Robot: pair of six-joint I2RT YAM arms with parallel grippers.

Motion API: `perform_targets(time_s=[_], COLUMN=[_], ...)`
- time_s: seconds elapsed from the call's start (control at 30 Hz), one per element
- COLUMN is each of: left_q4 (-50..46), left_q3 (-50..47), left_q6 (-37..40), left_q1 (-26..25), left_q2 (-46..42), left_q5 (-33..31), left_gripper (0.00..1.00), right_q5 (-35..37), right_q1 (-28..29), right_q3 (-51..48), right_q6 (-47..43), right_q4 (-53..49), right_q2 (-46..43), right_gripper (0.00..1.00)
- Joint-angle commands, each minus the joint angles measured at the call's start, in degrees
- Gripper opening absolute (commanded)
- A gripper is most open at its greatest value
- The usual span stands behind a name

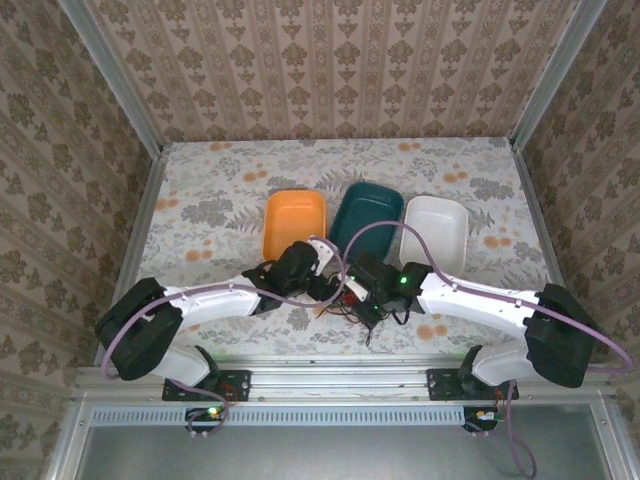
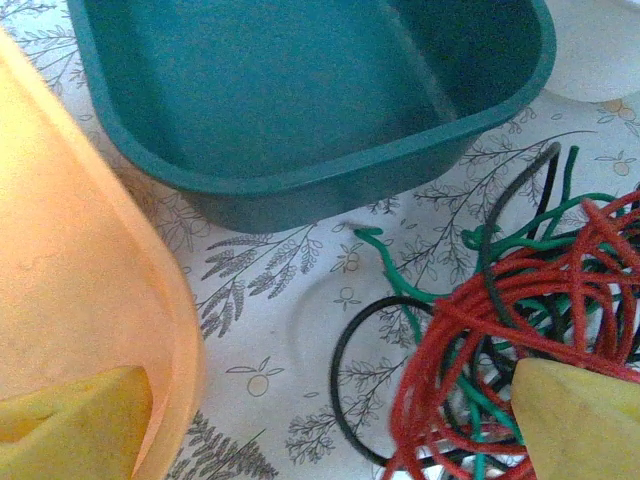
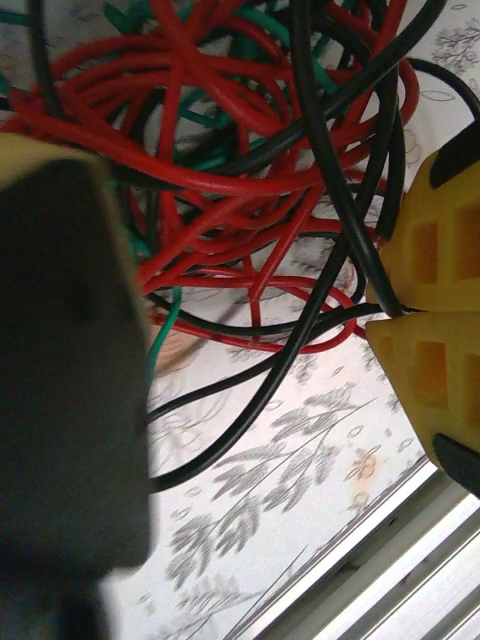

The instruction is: Untangle the cables

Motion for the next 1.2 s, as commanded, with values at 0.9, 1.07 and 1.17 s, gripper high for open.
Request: perform_targets(time_s=[0.9, 1.07, 1.17], left_q4=[-4.4, -6.1, -7.6], left_q3=[7.0, 6.4, 6.2], left_q6=[6.6, 10.2, 13.5], left_q1=[-0.9, -0.9, -0.4], left_q2=[8.1, 7.1, 6.5], left_q5=[-0.7, -2.3, -3.5], left_gripper=[0.09, 0.0, 0.0], right_q5=[-2.7, -6.6, -7.3], right_q1=[-8.9, -12.5, -12.6], right_q3=[3.6, 2.0, 1.9], right_q6=[7.5, 10.1, 10.2], right_q4=[8.5, 11.1, 11.0], right_q2=[-22.5, -22.5, -21.2], right_gripper=[0.01, 0.01, 0.0])
